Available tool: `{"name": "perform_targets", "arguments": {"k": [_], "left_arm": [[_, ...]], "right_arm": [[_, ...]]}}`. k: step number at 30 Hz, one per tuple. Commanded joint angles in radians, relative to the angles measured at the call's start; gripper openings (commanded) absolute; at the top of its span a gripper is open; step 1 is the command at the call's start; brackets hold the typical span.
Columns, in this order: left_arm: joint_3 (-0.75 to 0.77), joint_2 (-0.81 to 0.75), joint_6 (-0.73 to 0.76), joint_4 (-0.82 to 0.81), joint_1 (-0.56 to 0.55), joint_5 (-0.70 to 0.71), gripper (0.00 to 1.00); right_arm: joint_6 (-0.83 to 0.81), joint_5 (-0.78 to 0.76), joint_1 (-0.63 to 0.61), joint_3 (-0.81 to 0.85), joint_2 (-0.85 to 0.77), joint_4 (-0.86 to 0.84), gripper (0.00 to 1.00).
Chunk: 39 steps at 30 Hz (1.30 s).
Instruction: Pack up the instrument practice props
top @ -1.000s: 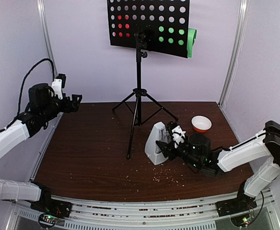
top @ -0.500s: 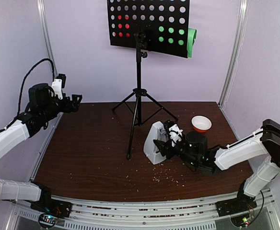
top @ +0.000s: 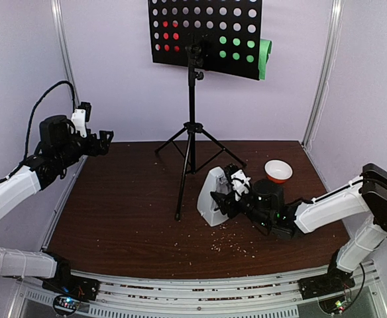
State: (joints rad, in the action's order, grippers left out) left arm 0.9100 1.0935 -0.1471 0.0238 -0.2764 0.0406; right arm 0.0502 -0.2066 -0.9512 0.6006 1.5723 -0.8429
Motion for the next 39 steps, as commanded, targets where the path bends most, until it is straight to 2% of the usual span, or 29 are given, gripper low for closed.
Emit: {"name": "perform_targets", "arguments": {"k": [1,25,39], "left_arm": [[-0.009,-0.009,0.014,-0.045,0.002,-0.011,0.95],[-0.010,-0.015,0.012,-0.045,0.003,-0.018,0.94],[-0.010,-0.014,0.011,-0.046,0.003,-0.021,0.95]], "right_arm": [[0.007,-0.029,0.002,0.033,0.009,0.082,0.62],[0.042,-0.080,0.015,0.145,0.008,0.233,0.72],[0.028,-0.069,0.032,0.207,0.032,0.258,0.76]]}}
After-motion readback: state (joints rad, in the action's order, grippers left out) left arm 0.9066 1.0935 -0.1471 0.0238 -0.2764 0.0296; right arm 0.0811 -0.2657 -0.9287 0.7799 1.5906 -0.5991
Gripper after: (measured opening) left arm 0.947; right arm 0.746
